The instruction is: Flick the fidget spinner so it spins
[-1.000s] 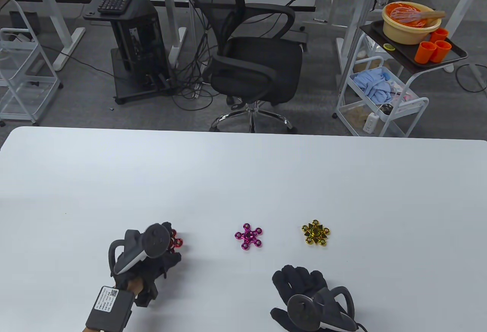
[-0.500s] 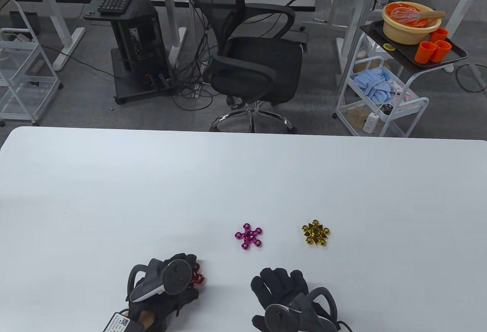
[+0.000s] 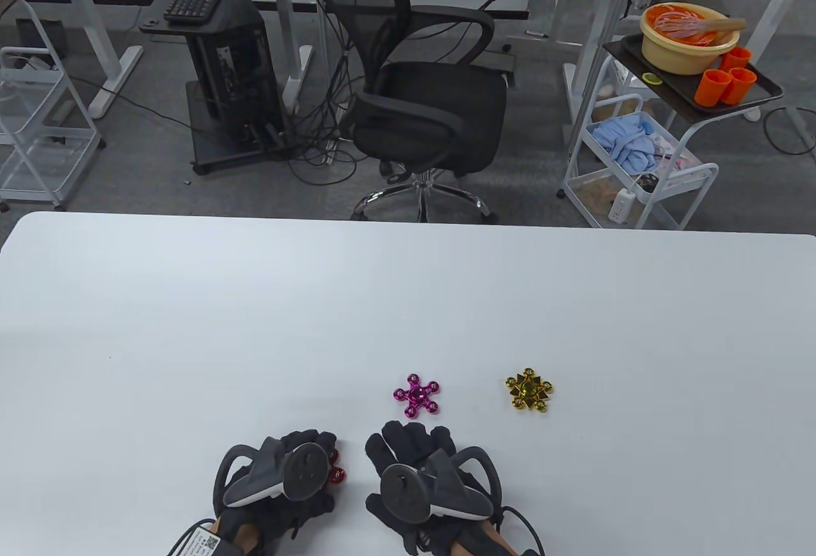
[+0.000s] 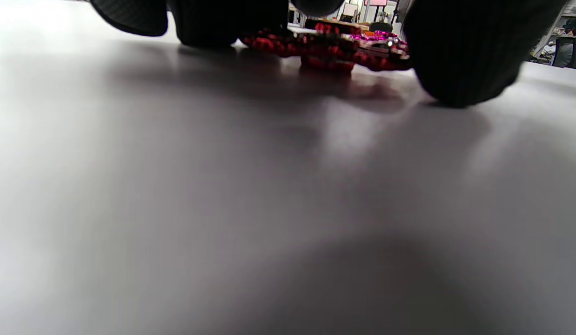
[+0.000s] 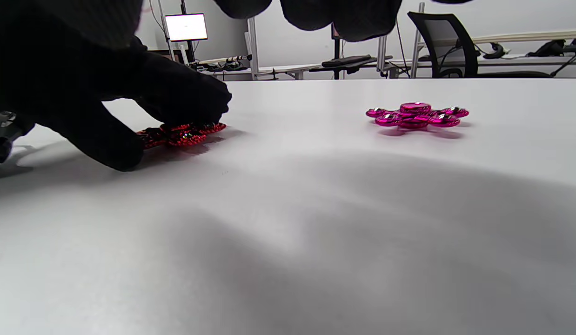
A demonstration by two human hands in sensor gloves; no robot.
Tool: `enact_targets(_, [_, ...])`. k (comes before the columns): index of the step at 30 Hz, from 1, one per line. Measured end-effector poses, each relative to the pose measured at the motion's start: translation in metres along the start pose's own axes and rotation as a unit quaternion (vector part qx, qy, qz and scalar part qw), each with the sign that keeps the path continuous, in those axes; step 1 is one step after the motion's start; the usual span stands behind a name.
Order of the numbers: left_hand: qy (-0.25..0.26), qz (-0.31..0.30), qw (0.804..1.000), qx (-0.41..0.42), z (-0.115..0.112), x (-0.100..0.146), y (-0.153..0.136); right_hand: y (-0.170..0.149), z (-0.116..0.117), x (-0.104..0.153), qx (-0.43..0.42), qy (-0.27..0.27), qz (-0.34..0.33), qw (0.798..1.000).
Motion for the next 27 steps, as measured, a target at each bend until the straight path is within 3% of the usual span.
enact_targets(7, [-0.016, 0.008, 1.000, -0.011, 0.010, 0.021, -0.001, 0.009, 0.019, -0.040, -0.007, 0.037, 0.025, 0.999])
enact_targets(11, [-0.030, 0.014, 0.998, -0.048, 0.002, 0.029, -0.002, 0.018, 0.034, -0.057, -0.013, 0.063, 0.023, 0.998])
enact_targets(13, [-0.010, 0.016, 0.999, -0.043, 0.002, 0.029, -0.001, 0.019, 0.043, -0.061, 0.017, 0.077, 0.030, 0.996])
enact_targets(15, [-0.022, 0.023, 0.998, -0.052, 0.003, 0.028, 0.002, 0.020, 0.039, -0.055, 0.013, 0.097, 0.025, 0.995])
enact_targets(18, [-0.023, 0.024, 0.997, -0.063, 0.004, 0.028, 0.006, 0.022, 0.017, -0.029, -0.110, 0.116, -0.015, 0.987])
enact_targets(19, [-0.022, 0.022, 0.998, -0.058, 0.004, 0.027, 0.005, 0.020, 0.008, -0.018, -0.122, 0.085, -0.004, 0.989])
enact_targets(21, [-0.023, 0.022, 0.999, -0.045, 0.004, 0.026, 0.004, 0.017, -0.002, -0.005, -0.078, 0.047, 0.003, 0.996])
enact_targets(23, [-0.024, 0.023, 0.999, -0.040, 0.005, 0.026, 0.003, 0.012, -0.007, 0.006, -0.025, 0.046, 0.003, 0.999])
enact_targets(27, [-0.025, 0.024, 0.998, -0.045, 0.005, 0.026, 0.003, -0.007, -0.009, 0.018, -0.012, 0.025, 0.025, 0.999])
Point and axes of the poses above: the tracker on the back of each hand, its own y axis roughly to the thumb side, its own x axis roughly from the fingertips to the wrist, z = x × y, the point moved 2 cm from there along -x, roughly from the wrist to the fingertips, and after that the axes turned 3 degrees about -x, right-handed, at the moved point
